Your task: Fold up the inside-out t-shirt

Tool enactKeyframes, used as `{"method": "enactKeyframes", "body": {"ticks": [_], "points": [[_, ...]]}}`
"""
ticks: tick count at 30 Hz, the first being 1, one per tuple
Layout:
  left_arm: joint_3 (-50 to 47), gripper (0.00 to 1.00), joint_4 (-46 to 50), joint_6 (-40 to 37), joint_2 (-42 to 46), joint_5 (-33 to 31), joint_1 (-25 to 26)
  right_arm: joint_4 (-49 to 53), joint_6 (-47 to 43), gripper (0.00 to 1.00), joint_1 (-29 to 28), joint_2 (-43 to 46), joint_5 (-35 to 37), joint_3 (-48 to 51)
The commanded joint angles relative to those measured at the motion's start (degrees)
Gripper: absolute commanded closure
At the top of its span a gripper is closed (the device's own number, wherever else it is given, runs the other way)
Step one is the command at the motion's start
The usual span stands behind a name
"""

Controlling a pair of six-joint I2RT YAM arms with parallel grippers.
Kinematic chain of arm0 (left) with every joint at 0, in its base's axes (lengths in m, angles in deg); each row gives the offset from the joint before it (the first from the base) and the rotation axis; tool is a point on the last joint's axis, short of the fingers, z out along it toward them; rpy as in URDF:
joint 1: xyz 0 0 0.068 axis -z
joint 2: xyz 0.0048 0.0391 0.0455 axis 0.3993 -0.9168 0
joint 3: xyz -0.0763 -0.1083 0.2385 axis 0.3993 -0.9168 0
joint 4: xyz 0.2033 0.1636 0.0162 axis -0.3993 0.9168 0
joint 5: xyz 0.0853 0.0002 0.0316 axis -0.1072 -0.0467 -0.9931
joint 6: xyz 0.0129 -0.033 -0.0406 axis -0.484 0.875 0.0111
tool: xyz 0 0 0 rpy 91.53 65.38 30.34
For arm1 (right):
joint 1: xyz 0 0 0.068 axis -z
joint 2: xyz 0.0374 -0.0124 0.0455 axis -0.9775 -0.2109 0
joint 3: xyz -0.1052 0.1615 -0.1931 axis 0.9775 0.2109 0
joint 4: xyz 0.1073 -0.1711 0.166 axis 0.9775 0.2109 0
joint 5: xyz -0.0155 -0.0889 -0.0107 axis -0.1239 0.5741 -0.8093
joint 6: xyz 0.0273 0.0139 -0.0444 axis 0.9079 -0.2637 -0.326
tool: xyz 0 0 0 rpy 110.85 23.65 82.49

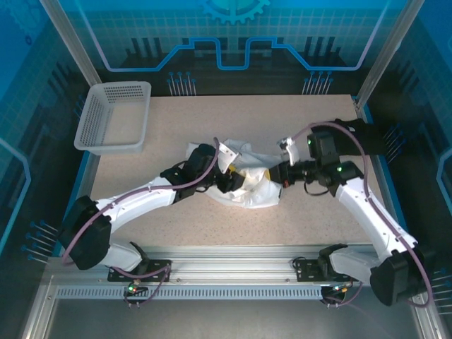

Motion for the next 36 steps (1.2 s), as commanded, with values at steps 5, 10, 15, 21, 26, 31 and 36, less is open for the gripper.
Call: {"method": "enactKeyframes", "body": {"ticks": [5,10,15,21,26,31,36], "points": [[-8.7,0.33,0.8,5.6,12.4,4.5,0.3,2.1,14.2,1.00,-5.2,9.0,8.4,18.5],[-0.3,0.30,9.5,9.0,4.1,-5.3,0.3,-0.9,16.5,1.00,-5.5,10.6,11.4,21.0],[8.1,0.29,13.8,8.6,-6.2,-7.0,0.8,-2.9,15.9,1.00,-6.4,8.8,10.9,21.5],[19.1,0.30,18.9,10.6,-20.9,-12.5,0.7,-3.6,14.8,1.00,-7.0,7.7,11.5,21.1],[26.9,0.36,19.2,11.7,-31.8,-11.3,0.3,-4.0,14.0,1.00,-7.1,6.6,11.7,20.2],[30.1,0.59,15.4,12.4,-36.1,-10.2,0.0,-4.3,13.1,1.00,-6.9,6.3,11.9,19.9],[30.6,0.98,12.1,11.4,-34.3,-10.4,-1.8,-2.5,10.2,1.00,-6.6,6.5,12.3,17.8]]}}
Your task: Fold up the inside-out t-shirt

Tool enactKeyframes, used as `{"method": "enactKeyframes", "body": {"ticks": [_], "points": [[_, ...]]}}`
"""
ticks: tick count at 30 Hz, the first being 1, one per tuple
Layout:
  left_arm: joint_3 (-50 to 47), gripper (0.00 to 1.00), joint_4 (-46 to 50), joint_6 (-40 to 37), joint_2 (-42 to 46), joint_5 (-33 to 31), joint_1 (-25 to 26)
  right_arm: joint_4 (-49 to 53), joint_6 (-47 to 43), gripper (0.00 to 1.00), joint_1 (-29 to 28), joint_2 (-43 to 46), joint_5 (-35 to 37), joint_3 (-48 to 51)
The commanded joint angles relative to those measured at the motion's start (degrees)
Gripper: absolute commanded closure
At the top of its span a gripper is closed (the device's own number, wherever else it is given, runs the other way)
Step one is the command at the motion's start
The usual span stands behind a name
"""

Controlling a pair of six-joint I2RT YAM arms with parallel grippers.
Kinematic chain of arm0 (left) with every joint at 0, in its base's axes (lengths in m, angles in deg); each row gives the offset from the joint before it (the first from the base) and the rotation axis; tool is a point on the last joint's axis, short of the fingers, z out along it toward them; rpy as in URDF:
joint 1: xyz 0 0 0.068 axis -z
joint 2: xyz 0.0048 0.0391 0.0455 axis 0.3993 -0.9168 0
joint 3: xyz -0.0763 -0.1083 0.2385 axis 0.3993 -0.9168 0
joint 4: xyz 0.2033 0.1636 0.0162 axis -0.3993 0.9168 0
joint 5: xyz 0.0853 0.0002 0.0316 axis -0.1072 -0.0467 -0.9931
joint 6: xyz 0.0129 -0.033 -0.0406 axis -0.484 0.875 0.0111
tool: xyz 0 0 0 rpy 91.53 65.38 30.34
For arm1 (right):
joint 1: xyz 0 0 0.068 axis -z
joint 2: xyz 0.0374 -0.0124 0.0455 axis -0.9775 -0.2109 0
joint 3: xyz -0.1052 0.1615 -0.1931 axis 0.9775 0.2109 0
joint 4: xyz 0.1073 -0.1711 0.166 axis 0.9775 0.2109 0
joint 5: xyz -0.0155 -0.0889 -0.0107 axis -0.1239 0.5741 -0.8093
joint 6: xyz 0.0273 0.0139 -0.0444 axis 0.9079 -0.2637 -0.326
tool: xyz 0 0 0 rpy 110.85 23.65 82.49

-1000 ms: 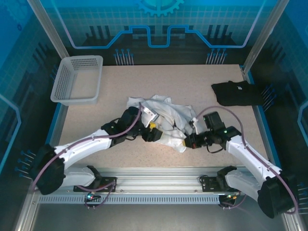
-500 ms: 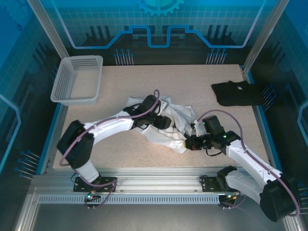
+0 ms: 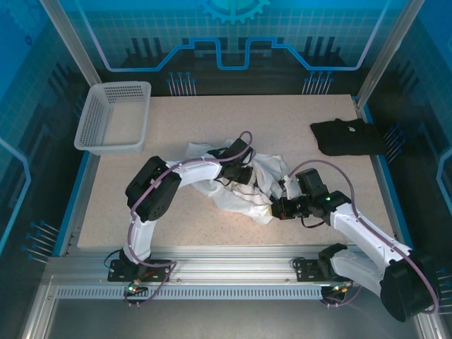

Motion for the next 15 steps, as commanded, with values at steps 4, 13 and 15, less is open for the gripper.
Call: {"method": "enactKeyframes", "body": {"ticks": [4,13,15], "points": [[-2.9,1.00,-8.4,1.6,12.8,2.7,-4.3,5.8,-7.9,1.00,1.1,4.2,4.9,-7.4],[-9.2,1.00,-26.4,13.0,39.5,14.2,-10.1,6.2,-19.6,1.00,12.9,6.1,16.2,-30.9],[-10.6,1.00,-28.1,14.0,42.9,12.9,-10.2,6.5,-22.3,1.00,13.3,4.5,18.6,-35.9]]}}
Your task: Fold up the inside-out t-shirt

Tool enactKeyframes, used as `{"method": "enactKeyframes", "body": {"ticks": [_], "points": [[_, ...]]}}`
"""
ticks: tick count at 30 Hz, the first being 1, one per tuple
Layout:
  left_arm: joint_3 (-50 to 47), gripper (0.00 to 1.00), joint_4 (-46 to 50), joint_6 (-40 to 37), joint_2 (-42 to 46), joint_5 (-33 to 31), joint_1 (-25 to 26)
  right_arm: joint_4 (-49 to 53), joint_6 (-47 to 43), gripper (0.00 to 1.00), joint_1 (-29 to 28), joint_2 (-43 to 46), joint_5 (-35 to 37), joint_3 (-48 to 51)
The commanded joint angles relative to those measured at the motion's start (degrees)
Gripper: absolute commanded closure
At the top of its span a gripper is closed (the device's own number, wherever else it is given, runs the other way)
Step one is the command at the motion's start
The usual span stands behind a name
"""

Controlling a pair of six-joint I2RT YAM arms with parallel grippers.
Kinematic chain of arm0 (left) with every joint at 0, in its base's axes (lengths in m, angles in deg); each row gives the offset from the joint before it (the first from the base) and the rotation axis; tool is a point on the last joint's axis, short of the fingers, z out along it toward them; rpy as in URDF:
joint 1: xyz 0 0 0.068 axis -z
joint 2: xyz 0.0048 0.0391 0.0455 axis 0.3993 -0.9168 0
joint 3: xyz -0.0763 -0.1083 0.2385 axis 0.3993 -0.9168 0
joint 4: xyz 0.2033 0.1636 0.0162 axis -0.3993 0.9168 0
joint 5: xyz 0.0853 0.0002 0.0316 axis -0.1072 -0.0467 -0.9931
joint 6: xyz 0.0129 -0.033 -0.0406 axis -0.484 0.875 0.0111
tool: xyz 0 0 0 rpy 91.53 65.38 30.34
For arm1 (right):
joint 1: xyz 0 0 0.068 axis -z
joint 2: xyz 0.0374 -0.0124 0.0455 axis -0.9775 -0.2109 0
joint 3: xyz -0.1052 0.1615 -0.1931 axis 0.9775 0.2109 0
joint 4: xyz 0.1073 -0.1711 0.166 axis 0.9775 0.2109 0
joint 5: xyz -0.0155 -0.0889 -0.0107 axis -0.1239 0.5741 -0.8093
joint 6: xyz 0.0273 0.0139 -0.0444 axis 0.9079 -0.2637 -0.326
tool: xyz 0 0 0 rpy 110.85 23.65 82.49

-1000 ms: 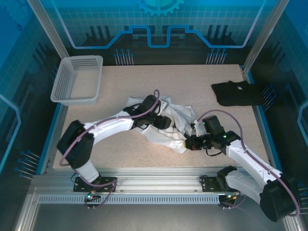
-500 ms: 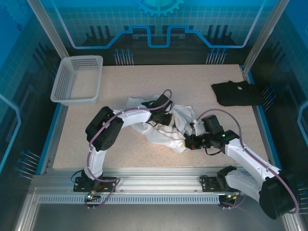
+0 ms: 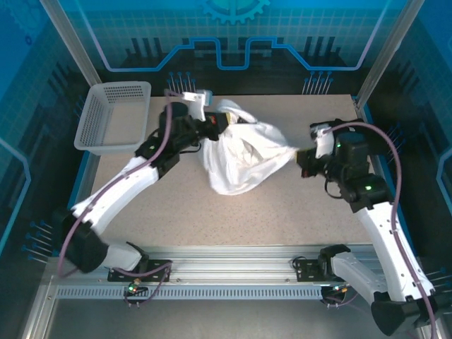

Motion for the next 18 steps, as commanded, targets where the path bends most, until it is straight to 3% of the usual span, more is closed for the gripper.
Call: {"method": "enactKeyframes", "body": {"ticks": [1,6,13,18], "points": [[-3.1,1.00,-7.9,3.8,4.6,1.5,0.4,1.0,-7.6,1.00,1.0,-1.8,5.5,-7.1],[-8.1,0.99,-3.3,3.6,8.7,-5.2,-0.7,1.3,-10.3,1.00,1.0,-3.1,-1.2,-9.5],[-6.0,0.92,4.1,-0.1,-0.7,-10.9,-2.4,-6.3,-4.5,1.00,0.4,-4.0,-31.5,-4.0],[1.5,0.69,10.8,-1.4,-11.2,-12.3,-2.5,-7.5,-0.6,1.00,0.0,-7.2,-30.8,-1.4]]}}
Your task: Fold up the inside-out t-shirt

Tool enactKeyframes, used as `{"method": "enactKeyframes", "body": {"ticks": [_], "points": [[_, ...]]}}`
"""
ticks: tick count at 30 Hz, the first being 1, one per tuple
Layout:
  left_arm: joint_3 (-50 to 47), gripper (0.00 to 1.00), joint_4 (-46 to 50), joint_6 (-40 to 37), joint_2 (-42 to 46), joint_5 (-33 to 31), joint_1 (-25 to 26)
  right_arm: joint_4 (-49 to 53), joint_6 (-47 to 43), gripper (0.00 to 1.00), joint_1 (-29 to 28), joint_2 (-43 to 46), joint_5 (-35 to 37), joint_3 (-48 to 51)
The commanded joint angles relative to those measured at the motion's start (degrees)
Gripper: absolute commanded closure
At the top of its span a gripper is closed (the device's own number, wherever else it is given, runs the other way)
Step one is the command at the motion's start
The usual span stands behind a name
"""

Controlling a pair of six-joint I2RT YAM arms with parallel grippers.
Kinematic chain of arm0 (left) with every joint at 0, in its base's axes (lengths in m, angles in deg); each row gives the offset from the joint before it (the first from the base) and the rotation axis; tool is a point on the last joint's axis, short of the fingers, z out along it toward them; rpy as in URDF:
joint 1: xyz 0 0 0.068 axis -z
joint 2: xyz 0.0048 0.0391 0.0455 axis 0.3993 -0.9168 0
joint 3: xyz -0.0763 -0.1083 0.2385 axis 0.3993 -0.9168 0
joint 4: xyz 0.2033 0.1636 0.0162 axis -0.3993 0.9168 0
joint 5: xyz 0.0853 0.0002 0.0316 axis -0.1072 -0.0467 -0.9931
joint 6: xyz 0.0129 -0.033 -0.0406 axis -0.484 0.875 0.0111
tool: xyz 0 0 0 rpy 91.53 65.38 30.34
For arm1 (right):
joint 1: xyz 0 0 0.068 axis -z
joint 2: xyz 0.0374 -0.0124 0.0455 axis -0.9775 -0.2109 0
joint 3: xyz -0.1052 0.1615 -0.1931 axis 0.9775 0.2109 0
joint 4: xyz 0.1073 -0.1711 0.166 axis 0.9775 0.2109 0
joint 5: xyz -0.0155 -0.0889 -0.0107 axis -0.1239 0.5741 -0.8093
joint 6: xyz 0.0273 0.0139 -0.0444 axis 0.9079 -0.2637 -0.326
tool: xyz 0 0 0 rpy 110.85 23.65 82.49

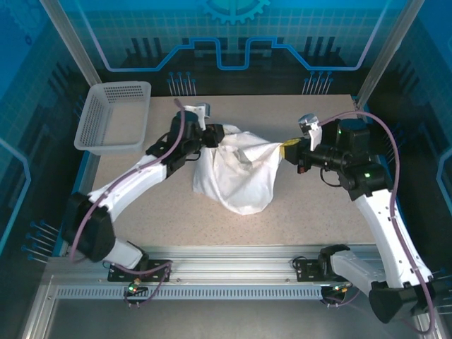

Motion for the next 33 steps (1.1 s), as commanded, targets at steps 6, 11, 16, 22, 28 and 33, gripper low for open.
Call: {"method": "enactKeyframes", "body": {"ticks": [6,11,16,22,28,33], "points": [[-8.1,0.43,1.8,-0.6,8.3,4.3,2.8,-7.8,8.8,1.00,-1.3,-4.2,-5.7,5.8],[-16.9,0.35,-9.8,5.4,11.5,21.9,5.5,-9.4,9.3,1.00,-2.7,-5.6,-4.9,6.9],[-15.9,0.36,-10.3,-2.7,9.5,24.3,11.2,-7.8,8.8,1.00,-3.1,-6.2,-4.0,5.8],[-10.5,0.47,-9.7,-7.7,3.3,24.0,14.4,-7.7,9.7,1.00,-4.4,-7.6,-3.9,4.6],[-8.3,0.92,-8.5,-9.7,1.9,22.3,14.1,0.5,10.1,0.88,-5.1,-11.0,6.1,-0.1],[-13.1,0.98,-11.8,-6.7,5.3,24.2,10.9,7.9,7.3,0.57,-5.1,-6.4,23.2,3.6]]}}
